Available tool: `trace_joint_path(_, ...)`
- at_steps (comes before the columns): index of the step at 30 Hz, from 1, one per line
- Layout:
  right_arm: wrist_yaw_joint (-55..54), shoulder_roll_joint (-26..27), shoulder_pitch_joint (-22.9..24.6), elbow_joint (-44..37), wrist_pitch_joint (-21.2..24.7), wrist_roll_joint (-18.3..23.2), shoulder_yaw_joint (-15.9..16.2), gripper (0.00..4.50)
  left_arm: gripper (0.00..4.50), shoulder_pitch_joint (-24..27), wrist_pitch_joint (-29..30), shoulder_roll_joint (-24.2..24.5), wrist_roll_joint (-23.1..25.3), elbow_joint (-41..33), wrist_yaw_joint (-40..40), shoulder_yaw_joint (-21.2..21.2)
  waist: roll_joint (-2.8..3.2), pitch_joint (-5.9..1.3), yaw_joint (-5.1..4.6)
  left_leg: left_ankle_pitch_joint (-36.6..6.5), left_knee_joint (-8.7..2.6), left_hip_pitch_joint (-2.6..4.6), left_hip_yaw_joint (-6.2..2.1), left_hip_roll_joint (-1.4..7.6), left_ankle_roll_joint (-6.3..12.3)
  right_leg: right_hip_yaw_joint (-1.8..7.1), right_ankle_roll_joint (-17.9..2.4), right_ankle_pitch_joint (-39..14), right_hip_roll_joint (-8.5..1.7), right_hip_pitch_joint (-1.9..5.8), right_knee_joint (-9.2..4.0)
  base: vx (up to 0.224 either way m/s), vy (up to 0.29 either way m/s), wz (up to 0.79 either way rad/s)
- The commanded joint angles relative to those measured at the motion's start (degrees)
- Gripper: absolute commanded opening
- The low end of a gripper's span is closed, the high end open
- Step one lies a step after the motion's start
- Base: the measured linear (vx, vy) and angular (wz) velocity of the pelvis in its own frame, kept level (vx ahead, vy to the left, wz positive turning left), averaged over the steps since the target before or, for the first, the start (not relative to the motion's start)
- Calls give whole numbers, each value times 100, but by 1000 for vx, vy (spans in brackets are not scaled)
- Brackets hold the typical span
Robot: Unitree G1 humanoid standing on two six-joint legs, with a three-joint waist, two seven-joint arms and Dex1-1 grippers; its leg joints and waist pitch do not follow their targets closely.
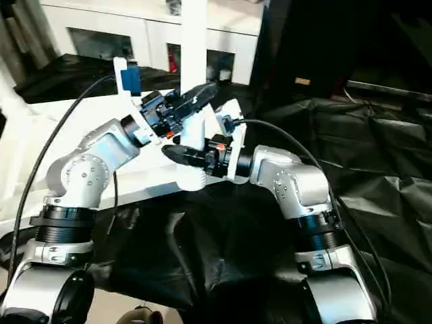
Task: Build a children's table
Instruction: Insert table leg to table base
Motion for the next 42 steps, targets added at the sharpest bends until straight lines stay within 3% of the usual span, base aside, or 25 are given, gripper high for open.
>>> trace_joint_path(1,50,-79,-120,93,65,-1,6,264,190,-33,-68,32,133,-35,-38,-121,-30,-443,-5,-1001,-429,247,-133,257,-167,185,-1203,-590,-301,233,-388,0,0,0)
trace_joint_path(7,214,-301,-402,468,-2,-195,76,308,188,-54,-73,120,177,-35,-406,-332,-52,-450,-8,-873,-413,239,-127,257,-141,188,-1236,-492,-312,243,-365,0,0,0)
trace_joint_path(13,658,-493,-569,652,40,-155,148,308,188,-106,-86,115,151,-14,-520,-394,-70,-454,3,-792,-391,242,-114,260,-18,186,-1336,-341,-307,244,-351,0,0,0)
trace_joint_path(35,1184,-702,-639,843,321,-83,280,308,188,-153,-130,73,113,122,-613,-343,-78,-455,8,-798,-378,239,-115,262,31,178,-1419,-414,-307,251,-353,0,0,0)
trace_joint_path(42,1172,-655,-614,855,351,-63,261,241,188,-143,-94,-5,48,88,-528,-297,-76,-461,9,-750,-372,239,-115,266,45,178,-1446,-327,-308,250,-343,0,0,0)
